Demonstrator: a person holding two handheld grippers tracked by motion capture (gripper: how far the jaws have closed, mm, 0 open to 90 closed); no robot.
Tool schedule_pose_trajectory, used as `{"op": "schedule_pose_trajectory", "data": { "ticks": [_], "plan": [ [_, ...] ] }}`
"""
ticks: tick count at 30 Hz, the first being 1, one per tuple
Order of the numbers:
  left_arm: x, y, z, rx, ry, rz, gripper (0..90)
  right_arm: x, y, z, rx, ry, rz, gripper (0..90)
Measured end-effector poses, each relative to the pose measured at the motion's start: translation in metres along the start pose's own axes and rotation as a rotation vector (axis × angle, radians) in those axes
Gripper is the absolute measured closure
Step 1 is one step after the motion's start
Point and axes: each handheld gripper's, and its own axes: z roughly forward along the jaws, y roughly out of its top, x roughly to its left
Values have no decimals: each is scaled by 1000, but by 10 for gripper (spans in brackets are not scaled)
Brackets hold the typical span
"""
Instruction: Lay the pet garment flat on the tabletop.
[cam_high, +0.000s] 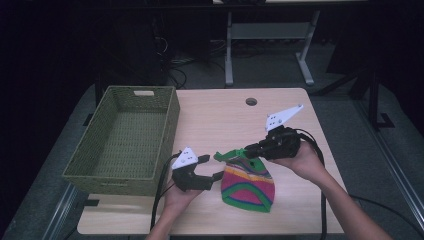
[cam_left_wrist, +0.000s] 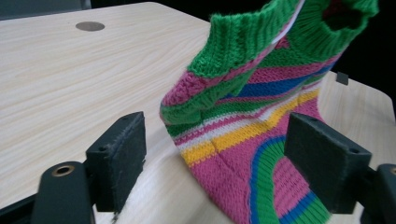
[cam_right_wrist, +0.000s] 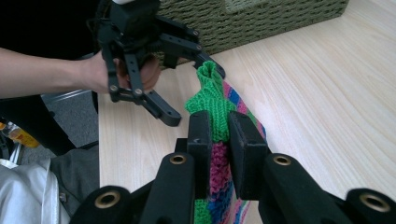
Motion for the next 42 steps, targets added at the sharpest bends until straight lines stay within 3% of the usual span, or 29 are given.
{"op": "schedule_pose_trajectory", "data": {
  "ticks": [7, 12, 15, 22, 28, 36, 42],
  "plan": [
    [9, -1, 15, 13, -25, 9, 273, 1, 0, -6, 2, -2, -15, 790],
    [16, 7, 23, 37, -52, 3, 323, 0, 0, -9, -1, -2, -17, 790],
    [16, 12, 24, 34, -64, 22, 410, -1, 0, -9, 4, -3, -15, 790],
    [16, 18, 19, 19, -56, 29, 553, -2, -3, -11, 4, -10, -3, 790],
    [14, 22, 14, -6, -63, 43, 734, -3, -5, -14, 7, -20, 0, 789],
    [14, 30, 5, -8, -68, 47, 790, -9, -9, -16, 31, -53, 9, 789],
    [11, 43, -1, -3, -54, 92, 800, -11, -13, -17, 29, -61, 17, 789]
  ]
}}
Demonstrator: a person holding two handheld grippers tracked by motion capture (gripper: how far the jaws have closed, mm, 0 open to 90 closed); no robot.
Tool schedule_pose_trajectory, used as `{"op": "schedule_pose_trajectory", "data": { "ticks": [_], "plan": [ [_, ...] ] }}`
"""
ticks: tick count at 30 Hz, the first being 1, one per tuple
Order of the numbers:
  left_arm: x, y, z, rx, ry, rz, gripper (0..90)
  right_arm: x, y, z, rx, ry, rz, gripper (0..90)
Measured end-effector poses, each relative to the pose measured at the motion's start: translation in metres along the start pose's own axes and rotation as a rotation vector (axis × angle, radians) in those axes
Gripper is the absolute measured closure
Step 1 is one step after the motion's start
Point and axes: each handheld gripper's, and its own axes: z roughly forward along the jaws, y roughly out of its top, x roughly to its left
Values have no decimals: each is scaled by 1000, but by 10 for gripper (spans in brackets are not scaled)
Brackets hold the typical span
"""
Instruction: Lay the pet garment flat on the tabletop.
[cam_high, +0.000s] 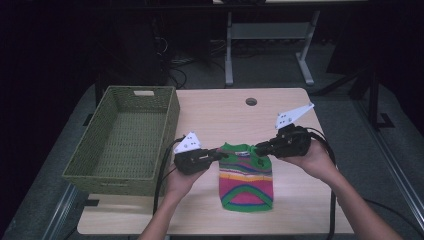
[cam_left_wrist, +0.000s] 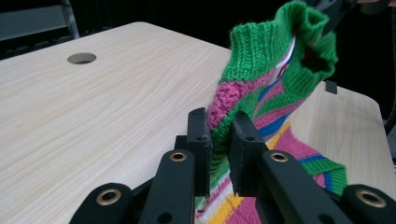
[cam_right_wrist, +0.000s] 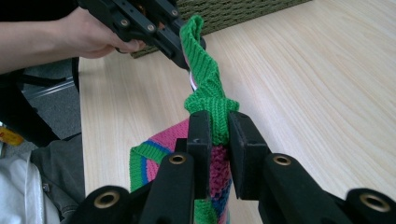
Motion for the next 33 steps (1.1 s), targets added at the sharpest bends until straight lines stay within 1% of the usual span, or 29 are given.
{"op": "schedule_pose_trajectory", "data": {
  "ticks": [5, 9, 12, 15, 18, 23, 25, 28, 32, 33],
  "plan": [
    [-1, 8, -1, 13, 14, 14, 800, -1, -1, -2, -6, -6, 3, 788],
    [-1, 13, 0, 17, 18, 18, 800, -5, -3, -3, -13, -9, 18, 788],
    [0, 16, 2, 19, 25, 26, 801, -8, -4, -4, -15, -15, 22, 788],
    [1, 18, 5, 24, 28, 22, 801, -12, -5, -6, -20, -21, 26, 788],
    [2, 21, 9, 38, 33, 29, 802, -16, -6, -7, -19, -35, 32, 788],
    [6, 24, 13, 44, 47, 29, 808, -23, -7, -7, -24, -53, 47, 784],
    [7, 24, 15, 48, 56, 22, 810, -28, -7, -6, -27, -62, 52, 784],
    [13, 21, 18, 57, 65, 0, 816, -33, -8, -4, -20, -74, 56, 808],
    [20, 20, 20, 58, 77, -12, 816, -43, -10, -1, -16, -74, 79, 824],
    [22, 19, 21, 62, 77, -21, 816, -45, -10, 0, -15, -74, 83, 827]
  ]
}}
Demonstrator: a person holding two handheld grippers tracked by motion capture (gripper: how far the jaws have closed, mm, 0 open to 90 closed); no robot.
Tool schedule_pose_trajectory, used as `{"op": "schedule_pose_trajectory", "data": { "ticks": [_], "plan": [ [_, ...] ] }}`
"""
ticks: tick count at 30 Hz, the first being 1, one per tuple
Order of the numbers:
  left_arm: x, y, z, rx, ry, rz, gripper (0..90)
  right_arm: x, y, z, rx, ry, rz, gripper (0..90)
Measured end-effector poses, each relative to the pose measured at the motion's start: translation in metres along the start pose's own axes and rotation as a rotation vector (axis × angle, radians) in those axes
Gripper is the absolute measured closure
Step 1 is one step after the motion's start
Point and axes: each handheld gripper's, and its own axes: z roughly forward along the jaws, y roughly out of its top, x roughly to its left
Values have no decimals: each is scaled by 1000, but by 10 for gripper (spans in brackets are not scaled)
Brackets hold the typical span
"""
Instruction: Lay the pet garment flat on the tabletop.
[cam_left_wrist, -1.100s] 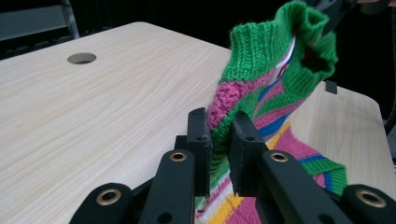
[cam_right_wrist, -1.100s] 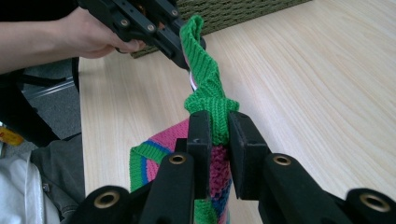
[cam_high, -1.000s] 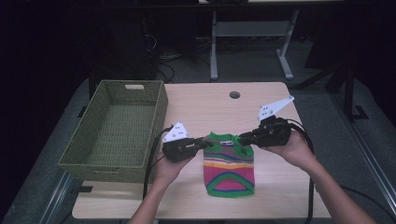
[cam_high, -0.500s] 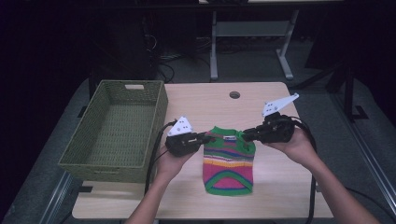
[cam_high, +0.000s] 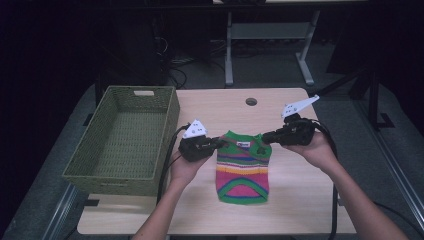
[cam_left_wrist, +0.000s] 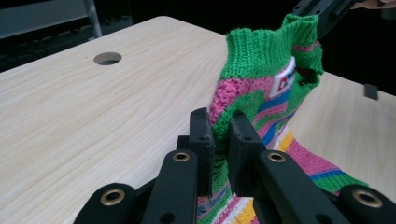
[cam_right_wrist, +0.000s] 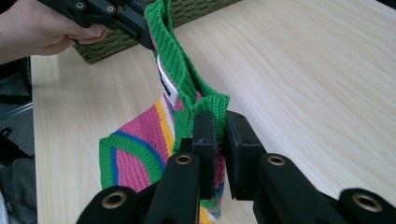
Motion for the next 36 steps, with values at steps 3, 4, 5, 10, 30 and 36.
{"op": "schedule_pose_trajectory", "data": {
  "ticks": [3, 4, 5, 10, 30, 36],
  "plan": [
    [3, -1, 3, 12, 7, 4, 821, -5, 0, 4, 6, -4, 5, 837],
    [4, -1, 4, 17, 10, 4, 821, -6, 0, 6, 12, -8, 10, 838],
    [5, -1, 6, 15, 13, 1, 821, -8, 0, 7, 13, -11, 11, 837],
    [9, 0, 12, 16, 26, -15, 821, -14, 0, 10, 5, -21, 29, 837],
    [23, -3, 34, 59, 86, -51, 813, -46, 8, 27, 14, -55, 89, 836],
    [26, 0, 39, 81, 101, -38, 812, -51, 9, 33, 17, -65, 100, 836]
  ]
}}
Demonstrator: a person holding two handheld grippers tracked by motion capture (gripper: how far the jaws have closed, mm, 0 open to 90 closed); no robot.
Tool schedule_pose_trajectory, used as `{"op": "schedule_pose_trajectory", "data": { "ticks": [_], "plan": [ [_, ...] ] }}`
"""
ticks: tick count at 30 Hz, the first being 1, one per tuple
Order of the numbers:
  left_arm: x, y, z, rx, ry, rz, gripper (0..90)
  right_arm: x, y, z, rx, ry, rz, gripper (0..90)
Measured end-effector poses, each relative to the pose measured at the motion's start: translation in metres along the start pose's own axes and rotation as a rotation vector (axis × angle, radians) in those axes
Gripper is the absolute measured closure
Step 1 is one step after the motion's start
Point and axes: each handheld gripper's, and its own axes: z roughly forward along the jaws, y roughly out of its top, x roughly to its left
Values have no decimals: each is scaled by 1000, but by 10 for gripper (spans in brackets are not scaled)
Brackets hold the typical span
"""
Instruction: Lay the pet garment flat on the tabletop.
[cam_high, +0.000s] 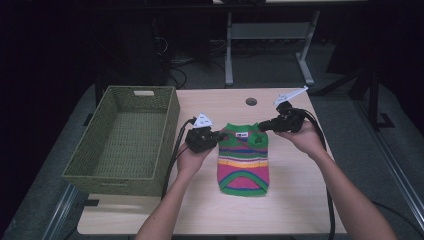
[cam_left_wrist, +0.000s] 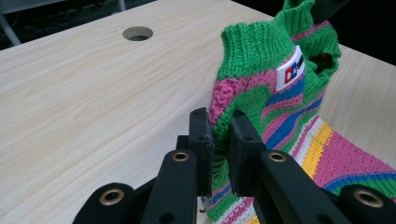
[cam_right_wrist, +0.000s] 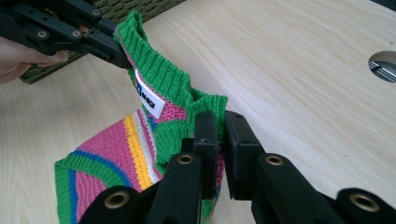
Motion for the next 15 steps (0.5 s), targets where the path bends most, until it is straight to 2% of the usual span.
{"op": "schedule_pose_trajectory", "data": {
  "ticks": [3, 4, 5, 6, 7, 8, 9, 10, 11, 12, 15],
  "plan": [
    [1, 1, 4, -4, 7, -8, 807, -3, 0, 2, -5, -6, 4, 836],
    [2, 1, 8, 3, 37, -14, 788, -5, 1, 4, -13, -15, 6, 832],
    [4, 2, 12, 30, 80, -13, 714, -10, 3, 7, -35, -33, 19, 804],
    [5, 3, 15, 46, 104, -16, 649, -16, 4, 10, -61, -57, 48, 720],
    [8, 3, 19, 53, 122, -27, 635, -20, 5, 13, -80, -74, 78, 693],
    [10, 3, 20, 54, 129, -32, 617, -28, 5, 17, -101, -69, 114, 666],
    [11, 3, 22, 58, 140, -40, 604, -31, 5, 20, -105, -76, 127, 645],
    [12, 1, 23, 65, 138, -49, 585, -34, 5, 22, -104, -99, 144, 633],
    [12, 0, 24, 74, 123, -61, 583, -36, 3, 24, -110, -103, 153, 630],
    [10, -3, 26, 89, 121, -57, 587, -37, 1, 25, -111, -88, 166, 621],
    [7, -6, 26, 100, 122, -40, 587, -38, -4, 28, -96, -77, 154, 606]
  ]
}}
